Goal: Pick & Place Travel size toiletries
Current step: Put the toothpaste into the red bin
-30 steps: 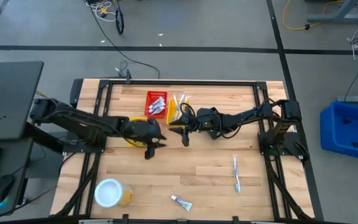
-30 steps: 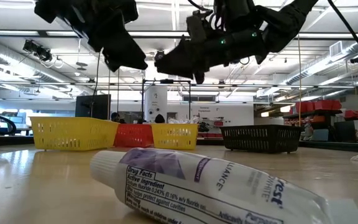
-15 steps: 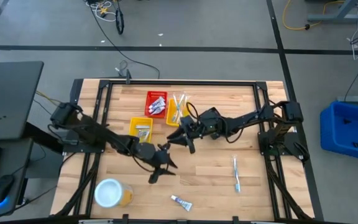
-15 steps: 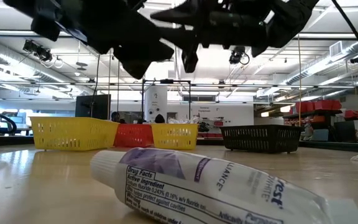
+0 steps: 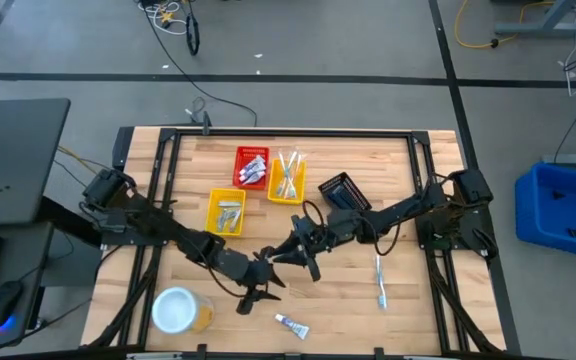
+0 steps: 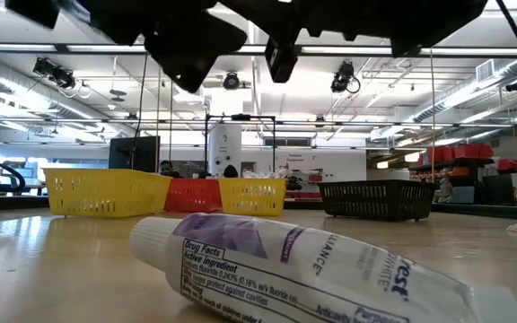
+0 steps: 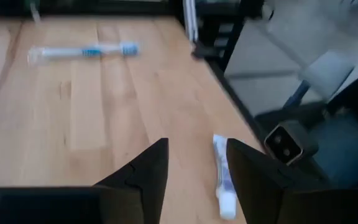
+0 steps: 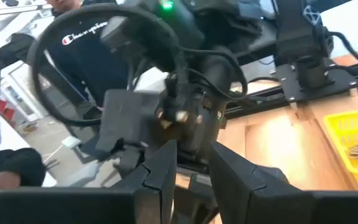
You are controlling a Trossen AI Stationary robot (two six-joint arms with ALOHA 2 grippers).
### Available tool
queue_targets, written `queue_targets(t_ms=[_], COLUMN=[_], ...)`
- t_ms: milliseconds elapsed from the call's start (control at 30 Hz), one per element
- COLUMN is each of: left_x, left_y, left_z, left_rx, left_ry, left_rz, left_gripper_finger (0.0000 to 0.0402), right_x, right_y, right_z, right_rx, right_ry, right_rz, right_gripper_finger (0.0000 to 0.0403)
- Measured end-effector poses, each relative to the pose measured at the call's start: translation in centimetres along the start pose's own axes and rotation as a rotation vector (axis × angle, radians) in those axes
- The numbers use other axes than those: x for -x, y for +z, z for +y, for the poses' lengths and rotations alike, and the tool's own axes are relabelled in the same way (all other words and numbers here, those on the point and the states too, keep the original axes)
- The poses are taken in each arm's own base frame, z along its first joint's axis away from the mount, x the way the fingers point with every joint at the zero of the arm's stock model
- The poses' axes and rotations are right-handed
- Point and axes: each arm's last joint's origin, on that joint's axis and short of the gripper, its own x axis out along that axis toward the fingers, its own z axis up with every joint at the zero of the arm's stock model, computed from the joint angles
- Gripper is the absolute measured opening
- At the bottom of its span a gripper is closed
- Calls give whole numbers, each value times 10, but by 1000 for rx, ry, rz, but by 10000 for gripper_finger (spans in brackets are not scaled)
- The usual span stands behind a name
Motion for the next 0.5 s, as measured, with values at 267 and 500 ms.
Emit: queue_targets(t_ms=[267, 500], left_x=[-16, -51], left_y=[27, 17], left_z=[-21, -39], left_rx=[-58, -91], left_ry=[20, -18], left_rz=[186, 248], left_gripper_finger=[196, 193], right_x=[1, 26], right_y=[-2, 18], right_z=[15, 25], right_rx=[-38, -37], right_ry=[47, -37], right_rz=[15, 138], right_gripper_finger=[97, 94])
